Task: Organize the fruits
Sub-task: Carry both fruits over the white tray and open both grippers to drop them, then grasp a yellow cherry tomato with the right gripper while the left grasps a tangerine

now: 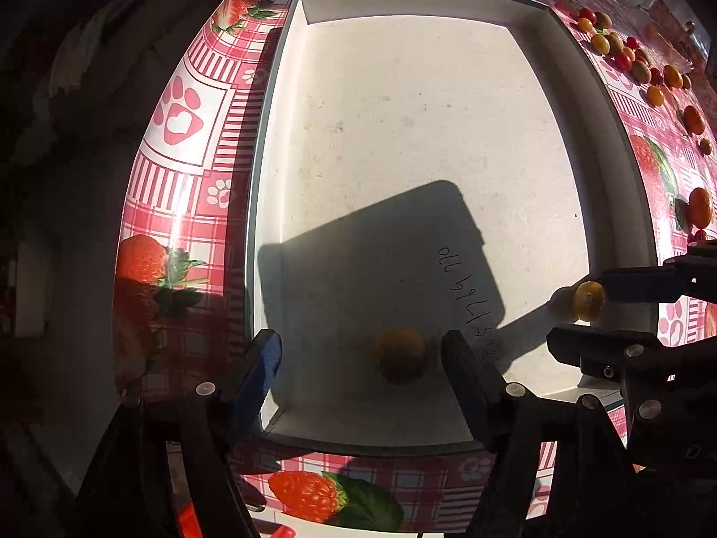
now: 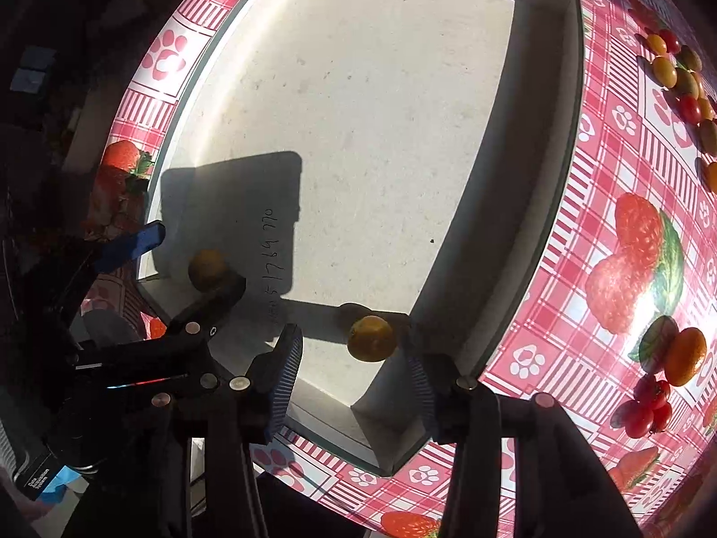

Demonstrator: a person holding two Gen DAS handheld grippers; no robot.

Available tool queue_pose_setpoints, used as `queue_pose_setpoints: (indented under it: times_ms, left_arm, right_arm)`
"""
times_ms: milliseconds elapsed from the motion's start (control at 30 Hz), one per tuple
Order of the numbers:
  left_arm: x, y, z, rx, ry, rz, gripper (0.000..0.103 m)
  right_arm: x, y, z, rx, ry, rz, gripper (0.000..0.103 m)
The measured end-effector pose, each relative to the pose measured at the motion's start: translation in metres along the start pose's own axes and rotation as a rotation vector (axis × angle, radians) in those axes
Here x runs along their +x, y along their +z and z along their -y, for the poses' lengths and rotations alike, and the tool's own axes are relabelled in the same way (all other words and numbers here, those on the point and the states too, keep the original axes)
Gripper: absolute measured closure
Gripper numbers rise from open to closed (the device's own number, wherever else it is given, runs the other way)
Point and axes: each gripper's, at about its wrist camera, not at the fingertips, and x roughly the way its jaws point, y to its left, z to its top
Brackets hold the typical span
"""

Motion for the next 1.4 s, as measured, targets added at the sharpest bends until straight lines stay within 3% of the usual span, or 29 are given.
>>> queue_pose_setpoints:
  times_ms: [67, 133, 300, 433, 700, 867, 1100, 1400]
  left_arm:
    - [-0.002, 0.000, 0.001, 0.008, -0.009, -0.010, 0.028]
    - [-0.007, -0.001, 0.003, 0.010, -0.003, -0.008, 0.028]
    - [-0.029, 0.009, -0.003, -0.022, -0.023, 0.002, 0.028]
    - [-0.042, 0.016, 0.007, 0.027, -0.025, 0.025, 0.028]
    - [-0.079, 0.031, 0.061, 0.154, -0.057, 0.091, 0.028]
    - [-0.097, 0.044, 0.104, 0.228, -0.119, 0.127, 0.028]
    - [-0.089, 0.063, 0.176, 0.336, -0.201, 0.089, 0.028]
    - [-0.064, 0.083, 0.242, 0.346, -0.238, 0.030, 0.028]
  right_arm:
    - [-0.004, 0.003, 0.000, 0.011, 0.056, 0.006, 0.025]
    - [-0.013, 0.005, -0.004, 0.010, 0.085, 0.034, 0.017]
    - [-0.044, 0.003, -0.010, -0.013, 0.059, 0.096, 0.016]
    - [-0.065, -0.003, 0.010, 0.029, 0.040, 0.134, 0.016]
    - [-0.087, -0.041, 0.081, 0.217, -0.014, 0.164, 0.016]
    - [-0.095, -0.076, 0.132, 0.374, -0.045, 0.176, 0.016]
    - [-0.095, -0.126, 0.201, 0.620, -0.067, 0.167, 0.016]
    - [-0.112, -0.138, 0.262, 0.675, -0.109, 0.213, 0.016]
